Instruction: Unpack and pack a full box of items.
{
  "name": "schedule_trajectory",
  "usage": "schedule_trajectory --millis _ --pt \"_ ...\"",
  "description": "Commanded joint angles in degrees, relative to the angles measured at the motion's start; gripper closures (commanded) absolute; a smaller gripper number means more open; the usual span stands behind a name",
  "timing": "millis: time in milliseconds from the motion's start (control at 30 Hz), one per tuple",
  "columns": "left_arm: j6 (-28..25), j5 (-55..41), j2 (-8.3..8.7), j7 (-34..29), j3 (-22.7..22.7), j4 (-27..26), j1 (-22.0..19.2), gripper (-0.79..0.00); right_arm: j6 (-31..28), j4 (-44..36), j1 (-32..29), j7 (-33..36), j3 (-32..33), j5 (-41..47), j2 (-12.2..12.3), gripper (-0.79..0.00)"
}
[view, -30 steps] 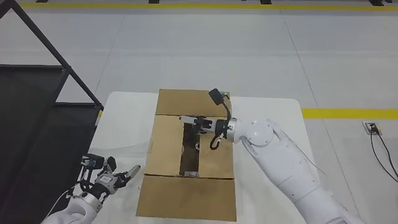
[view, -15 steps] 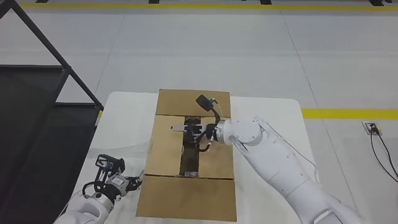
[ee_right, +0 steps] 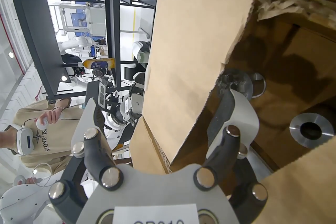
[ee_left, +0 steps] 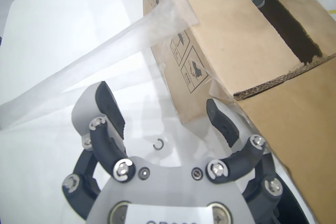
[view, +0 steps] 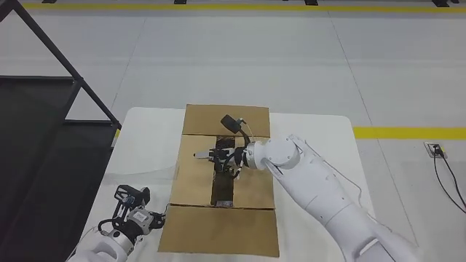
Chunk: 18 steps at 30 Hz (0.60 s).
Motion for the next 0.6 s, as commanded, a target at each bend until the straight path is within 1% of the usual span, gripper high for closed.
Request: schedule_trajectory --millis 0,167,367,567 --pt "-0.2 0.3 0.02 0.5 -0.1 -0.1 0.3 -0.785 -0.6 0.8 0.3 0.4 -0.1 0.6 -0.4 -0.785" --pt "0.3 0.4 0.02 1.7 -1.0 0.4 0.9 -0.785 -2.9 3.1 1.0 1.0 -0.3 2.0 -1.6 -0.785" --pt "0.6 -1.4 0.09 3.2 -3.5 0.9 1.7 -0.785 -6.1 4.5 1.5 0.2 0.7 3.6 -2.3 -0.785" --pt "0.4 -2.4 0.18 5.4 -6.2 -0.6 3.4 -0.785 -9.4 4.0 1.7 -0.2 2.2 5.2 -2.6 -0.785"
